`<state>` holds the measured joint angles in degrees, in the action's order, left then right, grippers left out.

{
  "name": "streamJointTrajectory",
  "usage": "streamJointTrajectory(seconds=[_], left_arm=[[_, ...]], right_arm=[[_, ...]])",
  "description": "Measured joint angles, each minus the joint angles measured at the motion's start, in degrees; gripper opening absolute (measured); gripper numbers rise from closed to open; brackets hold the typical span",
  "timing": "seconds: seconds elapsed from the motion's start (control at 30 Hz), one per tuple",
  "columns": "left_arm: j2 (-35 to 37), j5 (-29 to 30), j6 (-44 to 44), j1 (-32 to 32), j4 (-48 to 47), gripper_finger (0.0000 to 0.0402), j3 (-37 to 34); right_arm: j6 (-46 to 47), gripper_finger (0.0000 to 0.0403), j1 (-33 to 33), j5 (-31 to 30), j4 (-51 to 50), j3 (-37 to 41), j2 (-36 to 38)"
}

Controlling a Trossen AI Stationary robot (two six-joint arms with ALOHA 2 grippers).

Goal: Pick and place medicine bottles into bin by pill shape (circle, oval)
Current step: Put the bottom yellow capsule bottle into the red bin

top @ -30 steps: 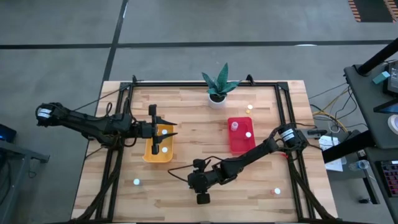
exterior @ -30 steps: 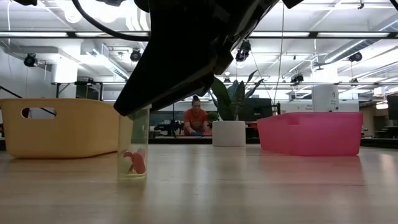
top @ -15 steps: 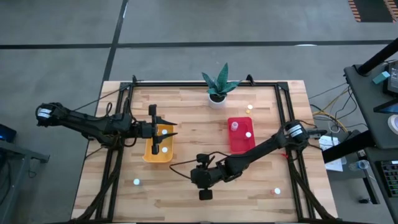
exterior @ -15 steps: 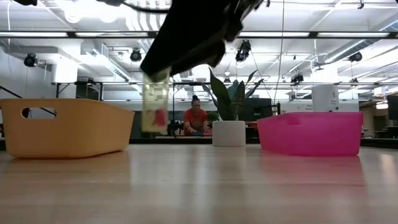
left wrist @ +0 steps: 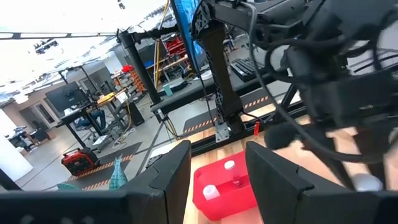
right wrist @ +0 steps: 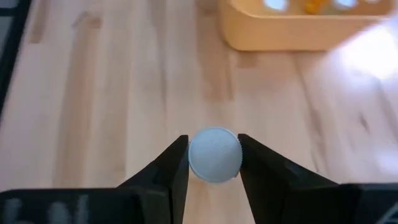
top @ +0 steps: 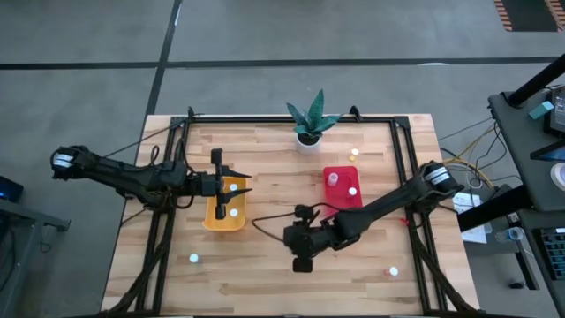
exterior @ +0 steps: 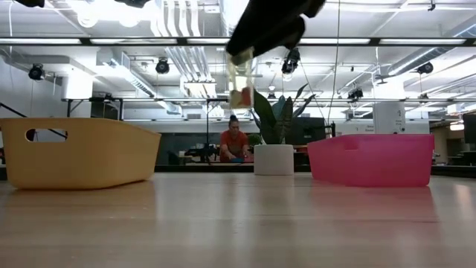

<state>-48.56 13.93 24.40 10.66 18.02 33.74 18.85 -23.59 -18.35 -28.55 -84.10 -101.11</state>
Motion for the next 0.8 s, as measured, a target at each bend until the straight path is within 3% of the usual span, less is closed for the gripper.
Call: streamJointTrajectory(seconds=[0.43, 0.8], left_arm=[[0.0, 0.0, 0.0, 0.0, 1.1, 0.0138, -0.1], [0.0, 0.0, 0.0, 0.0, 1.0, 0.0138, -0.2]], right_arm=[[17.5, 0.0118, 0.7, -12.7, 0.5, 17.5, 15.7], [32.6, 0.0122, 3.8, -17.9, 0.4, 33.5, 29.7]])
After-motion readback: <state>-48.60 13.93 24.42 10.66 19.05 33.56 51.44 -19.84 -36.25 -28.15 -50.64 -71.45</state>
